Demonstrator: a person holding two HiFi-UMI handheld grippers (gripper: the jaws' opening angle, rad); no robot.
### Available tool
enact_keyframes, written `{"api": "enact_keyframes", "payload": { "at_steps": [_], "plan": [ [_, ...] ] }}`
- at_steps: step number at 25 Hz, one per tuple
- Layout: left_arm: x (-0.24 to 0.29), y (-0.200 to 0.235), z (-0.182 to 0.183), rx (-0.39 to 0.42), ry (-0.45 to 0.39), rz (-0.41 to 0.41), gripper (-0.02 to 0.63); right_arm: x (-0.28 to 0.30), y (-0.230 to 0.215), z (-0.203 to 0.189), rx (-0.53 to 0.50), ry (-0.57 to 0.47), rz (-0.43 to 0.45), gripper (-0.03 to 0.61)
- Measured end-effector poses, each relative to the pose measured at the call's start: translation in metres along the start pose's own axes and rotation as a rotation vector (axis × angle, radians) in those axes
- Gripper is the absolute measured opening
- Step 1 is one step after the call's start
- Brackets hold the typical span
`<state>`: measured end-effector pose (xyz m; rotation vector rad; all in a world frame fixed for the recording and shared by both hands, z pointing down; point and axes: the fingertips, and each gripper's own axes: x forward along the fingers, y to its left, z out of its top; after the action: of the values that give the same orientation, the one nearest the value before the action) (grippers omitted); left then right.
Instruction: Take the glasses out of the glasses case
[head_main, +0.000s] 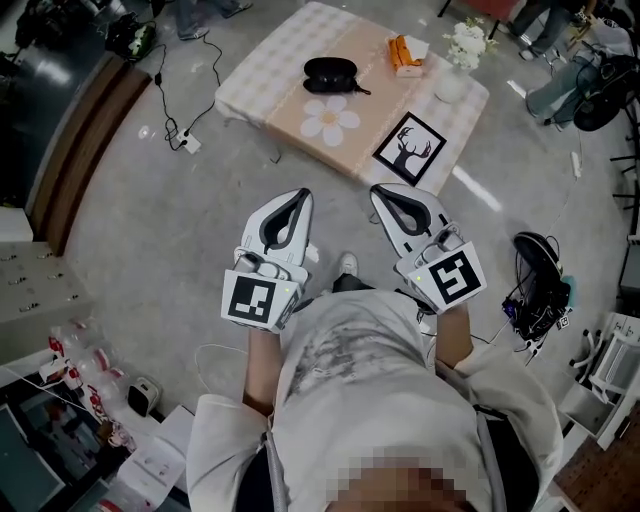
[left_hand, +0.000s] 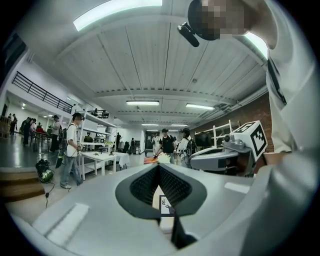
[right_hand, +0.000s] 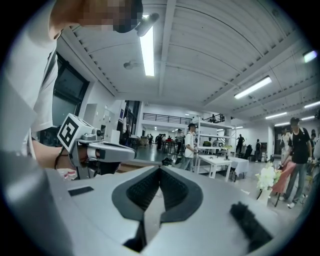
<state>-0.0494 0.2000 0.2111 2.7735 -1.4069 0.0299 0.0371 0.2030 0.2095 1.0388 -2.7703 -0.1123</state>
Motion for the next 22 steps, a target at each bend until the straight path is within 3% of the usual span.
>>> {"api": "enact_keyframes", "payload": {
  "at_steps": [22],
  "plan": [
    [0.047, 0.011, 0.001, 0.004, 0.015, 0.044, 0.009, 0.017, -0.046, -0.006, 0.005, -0.004, 0.050, 0.017]
  ]
}}
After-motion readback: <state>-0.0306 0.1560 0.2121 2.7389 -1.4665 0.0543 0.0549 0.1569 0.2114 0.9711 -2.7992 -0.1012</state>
